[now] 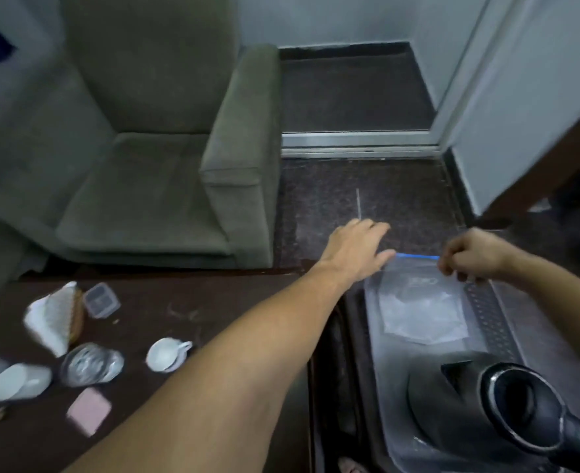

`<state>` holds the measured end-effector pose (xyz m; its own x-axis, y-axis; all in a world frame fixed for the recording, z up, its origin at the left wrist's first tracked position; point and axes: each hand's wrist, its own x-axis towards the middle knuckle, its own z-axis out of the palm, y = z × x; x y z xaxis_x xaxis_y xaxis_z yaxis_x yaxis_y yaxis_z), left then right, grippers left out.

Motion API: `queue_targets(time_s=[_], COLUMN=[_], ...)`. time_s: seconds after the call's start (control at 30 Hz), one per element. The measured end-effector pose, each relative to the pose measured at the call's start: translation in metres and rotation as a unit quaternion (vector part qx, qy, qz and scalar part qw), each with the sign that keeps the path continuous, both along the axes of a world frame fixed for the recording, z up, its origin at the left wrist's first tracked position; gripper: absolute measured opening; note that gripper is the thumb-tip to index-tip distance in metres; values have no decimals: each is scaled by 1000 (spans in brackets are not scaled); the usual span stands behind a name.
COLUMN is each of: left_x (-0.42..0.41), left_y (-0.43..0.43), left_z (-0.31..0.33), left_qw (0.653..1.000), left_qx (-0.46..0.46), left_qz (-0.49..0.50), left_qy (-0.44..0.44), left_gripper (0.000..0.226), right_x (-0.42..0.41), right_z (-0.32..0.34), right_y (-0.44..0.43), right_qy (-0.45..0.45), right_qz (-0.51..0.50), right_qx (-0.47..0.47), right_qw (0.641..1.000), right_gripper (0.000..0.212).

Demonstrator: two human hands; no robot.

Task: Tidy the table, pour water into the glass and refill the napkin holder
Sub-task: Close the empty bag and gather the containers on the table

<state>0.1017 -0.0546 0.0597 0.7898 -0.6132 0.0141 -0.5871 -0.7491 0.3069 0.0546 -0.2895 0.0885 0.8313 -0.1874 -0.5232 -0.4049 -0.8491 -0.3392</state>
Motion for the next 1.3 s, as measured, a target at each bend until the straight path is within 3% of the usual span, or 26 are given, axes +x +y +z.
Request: queue_targets(time_s=[0.23, 0.47, 0.67, 1.0, 1.3], left_x=[5, -1, -7, -27, -53], left_y=[141, 320, 459, 547, 545], left_z=[51, 109, 178, 233, 209], left_qw=[996, 975, 968, 963, 954], left_qx=[-9, -7, 38, 36, 34], left_qz=[92, 221, 246, 267, 295], left_qy=[-17, 28, 13, 0, 37], left_gripper=[35, 29, 31, 28, 28], right_x=[58, 58, 39, 32, 19], right_z=[65, 111, 165, 224, 195], right_y=[190, 414, 552, 649, 652], right_qy=[-147, -172, -179, -215, -188], right_qz=[93, 169, 205, 214, 199], right_qx=[-39, 20, 19, 10, 41], right_qw=[984, 970, 962, 953, 961], right_gripper=[12, 25, 31, 26, 27])
